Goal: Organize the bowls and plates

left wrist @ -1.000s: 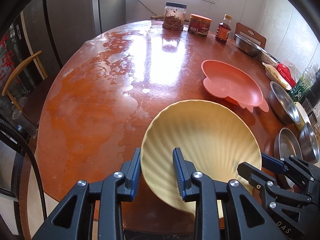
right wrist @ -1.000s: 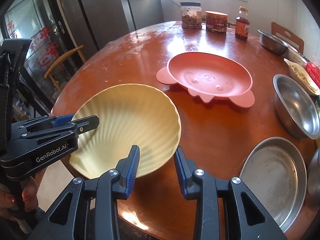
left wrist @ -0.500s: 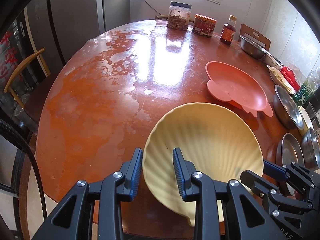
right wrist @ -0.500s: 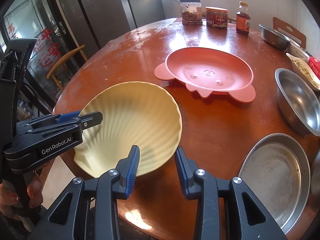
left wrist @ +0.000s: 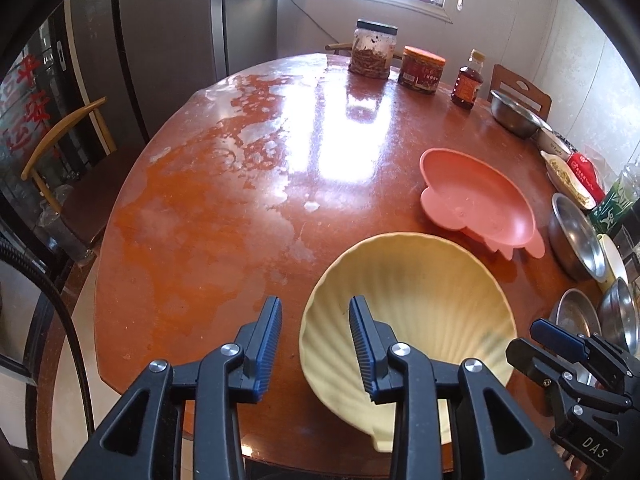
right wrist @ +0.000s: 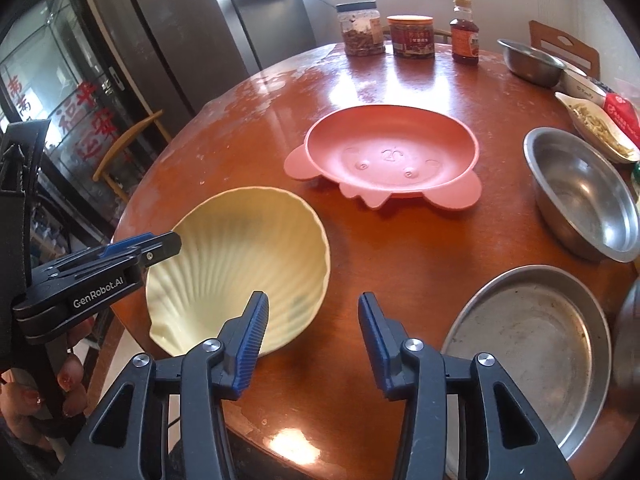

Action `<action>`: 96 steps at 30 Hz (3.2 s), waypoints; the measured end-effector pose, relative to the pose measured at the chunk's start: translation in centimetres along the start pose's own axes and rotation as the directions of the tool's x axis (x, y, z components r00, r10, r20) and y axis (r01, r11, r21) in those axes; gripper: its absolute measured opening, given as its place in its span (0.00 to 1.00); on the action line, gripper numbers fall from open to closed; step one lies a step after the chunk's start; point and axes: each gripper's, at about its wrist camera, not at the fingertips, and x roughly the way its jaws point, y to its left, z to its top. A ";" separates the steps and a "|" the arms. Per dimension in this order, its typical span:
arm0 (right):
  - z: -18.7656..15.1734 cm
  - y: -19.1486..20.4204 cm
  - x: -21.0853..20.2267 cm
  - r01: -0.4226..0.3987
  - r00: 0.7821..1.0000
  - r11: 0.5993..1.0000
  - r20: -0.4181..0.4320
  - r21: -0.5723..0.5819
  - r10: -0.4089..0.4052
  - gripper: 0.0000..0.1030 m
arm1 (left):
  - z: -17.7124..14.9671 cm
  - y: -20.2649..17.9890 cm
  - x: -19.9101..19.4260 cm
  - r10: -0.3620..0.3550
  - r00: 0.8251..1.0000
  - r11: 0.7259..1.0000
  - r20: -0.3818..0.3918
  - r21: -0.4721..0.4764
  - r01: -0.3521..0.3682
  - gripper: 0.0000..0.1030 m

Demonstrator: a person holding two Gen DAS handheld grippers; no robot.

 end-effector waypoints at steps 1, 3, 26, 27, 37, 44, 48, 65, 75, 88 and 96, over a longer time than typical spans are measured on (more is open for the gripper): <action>0.0 -0.1 -0.1 0.002 1.000 1.000 0.004 0.003 -0.002 0.47 | 0.1 -0.2 -0.2 0.001 1.000 1.000 0.002 0.001 -0.001 0.35; 0.2 -0.5 -0.6 0.005 1.000 1.000 0.015 0.016 -0.006 0.48 | 0.5 -0.5 -0.5 -0.004 1.000 1.000 0.010 0.006 0.004 0.36; 5.1 -5.6 -3.7 0.034 0.990 0.992 0.129 0.119 -0.049 0.54 | 6.0 -7.1 -0.7 0.009 0.999 0.995 0.053 0.102 -0.015 0.49; 5.4 -5.8 -3.7 0.036 0.990 0.992 0.130 0.124 -0.052 0.55 | 6.3 -7.3 -0.6 0.005 0.998 0.994 0.055 0.105 -0.010 0.50; 7.6 -7.9 -1.7 0.055 0.993 0.982 0.091 0.178 -0.072 0.55 | 9.2 -8.9 2.9 0.014 1.000 0.991 0.017 0.134 -0.016 0.51; 8.5 -8.0 0.4 0.080 0.994 0.982 0.060 0.172 -0.091 0.55 | 10.5 -9.2 5.3 -0.046 0.998 0.987 -0.031 0.150 0.051 0.54; 8.8 -8.1 1.5 0.101 0.993 0.980 0.038 0.170 -0.109 0.55 | 10.9 -9.6 7.2 -0.040 0.996 0.986 -0.075 0.160 0.051 0.54; 8.7 -8.5 5.5 0.132 0.990 0.983 -0.070 0.128 -0.124 0.42 | 10.3 -10.5 10.5 -0.073 0.982 0.979 -0.176 0.174 0.104 0.50; 8.6 -8.4 4.9 0.142 0.990 0.982 -0.043 0.126 -0.137 0.36 | 9.8 -10.6 10.0 -0.081 0.984 0.973 -0.158 0.201 0.113 0.39; 9.0 -6.9 2.2 0.117 0.992 0.987 0.035 0.108 -0.121 0.36 | 9.5 -9.9 5.7 -0.073 0.995 0.975 -0.070 0.207 0.086 0.39; 8.6 -5.1 -0.2 0.103 0.990 0.991 0.087 0.087 -0.110 0.36 | 8.9 -8.8 2.7 -0.084 0.996 0.979 -0.023 0.185 0.087 0.39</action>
